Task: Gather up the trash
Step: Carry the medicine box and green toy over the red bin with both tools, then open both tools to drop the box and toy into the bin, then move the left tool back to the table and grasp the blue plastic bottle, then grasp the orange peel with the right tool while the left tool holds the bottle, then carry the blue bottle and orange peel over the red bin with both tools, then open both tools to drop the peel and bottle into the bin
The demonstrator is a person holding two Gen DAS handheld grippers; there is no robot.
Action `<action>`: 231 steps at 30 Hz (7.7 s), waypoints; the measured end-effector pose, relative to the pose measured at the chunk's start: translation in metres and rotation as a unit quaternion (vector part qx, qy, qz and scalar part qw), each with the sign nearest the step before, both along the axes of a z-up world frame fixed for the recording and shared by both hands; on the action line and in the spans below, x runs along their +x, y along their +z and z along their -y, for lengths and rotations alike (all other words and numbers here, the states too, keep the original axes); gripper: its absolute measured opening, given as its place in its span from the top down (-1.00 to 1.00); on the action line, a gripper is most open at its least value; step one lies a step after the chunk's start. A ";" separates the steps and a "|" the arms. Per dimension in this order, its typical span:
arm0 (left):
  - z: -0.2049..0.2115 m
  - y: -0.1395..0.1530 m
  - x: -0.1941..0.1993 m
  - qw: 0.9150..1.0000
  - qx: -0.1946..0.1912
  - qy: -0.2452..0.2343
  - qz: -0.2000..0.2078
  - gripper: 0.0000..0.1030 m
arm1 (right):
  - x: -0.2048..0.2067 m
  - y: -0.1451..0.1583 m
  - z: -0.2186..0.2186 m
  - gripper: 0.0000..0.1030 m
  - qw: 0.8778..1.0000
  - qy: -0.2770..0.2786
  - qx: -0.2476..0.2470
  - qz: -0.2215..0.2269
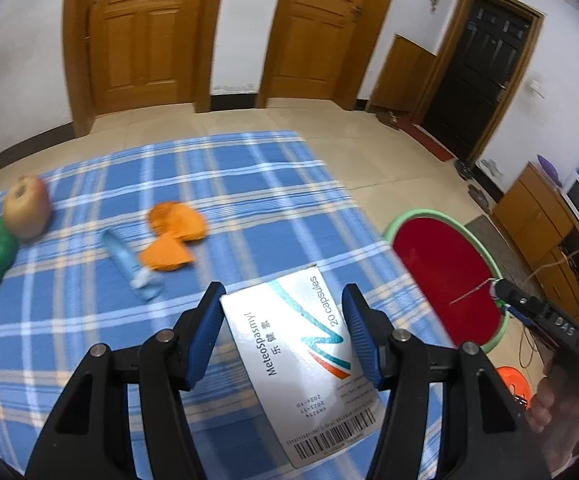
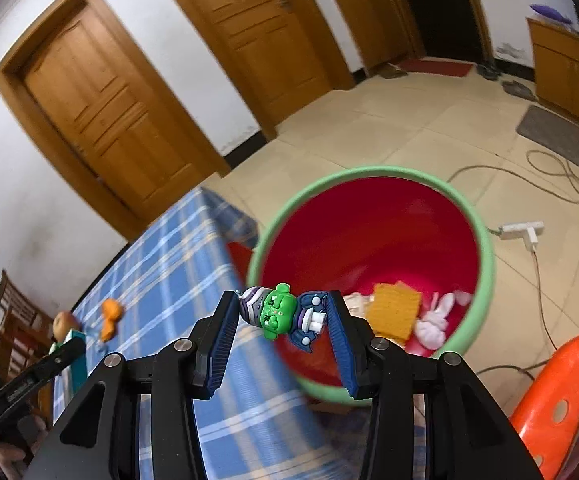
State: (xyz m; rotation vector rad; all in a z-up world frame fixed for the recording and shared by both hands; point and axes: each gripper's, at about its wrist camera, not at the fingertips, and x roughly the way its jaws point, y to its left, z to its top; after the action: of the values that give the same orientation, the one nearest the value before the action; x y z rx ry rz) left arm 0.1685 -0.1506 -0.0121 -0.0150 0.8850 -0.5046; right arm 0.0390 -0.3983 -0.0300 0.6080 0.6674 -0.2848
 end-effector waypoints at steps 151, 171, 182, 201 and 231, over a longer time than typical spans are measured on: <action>-0.197 -0.057 0.079 0.975 -0.034 0.215 -0.037 0.79 | 0.225 -0.037 -0.239 0.14 0.965 0.246 -0.079 -0.053; -0.186 -0.047 0.074 0.980 -0.046 0.191 -0.023 0.78 | 0.161 -0.001 -0.226 0.79 0.965 0.241 -0.103 0.017; -0.155 -0.016 0.057 0.988 -0.063 0.140 0.004 0.78 | 0.083 0.017 -0.141 0.79 0.987 0.135 -0.083 0.023; -0.032 0.014 0.026 0.998 -0.067 0.011 -0.014 0.78 | -0.008 -0.007 -0.008 0.78 0.998 -0.056 -0.033 0.000; 0.124 -0.013 0.001 0.991 -0.026 -0.125 -0.032 0.79 | -0.034 -0.025 0.060 0.39 0.996 -0.090 -0.001 0.004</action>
State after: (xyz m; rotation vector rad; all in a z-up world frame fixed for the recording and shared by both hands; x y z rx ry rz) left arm 0.1696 -0.2750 -0.0249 0.0322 0.9419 -0.7643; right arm 0.0046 -0.4583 -0.0554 0.6681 0.6057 -0.4518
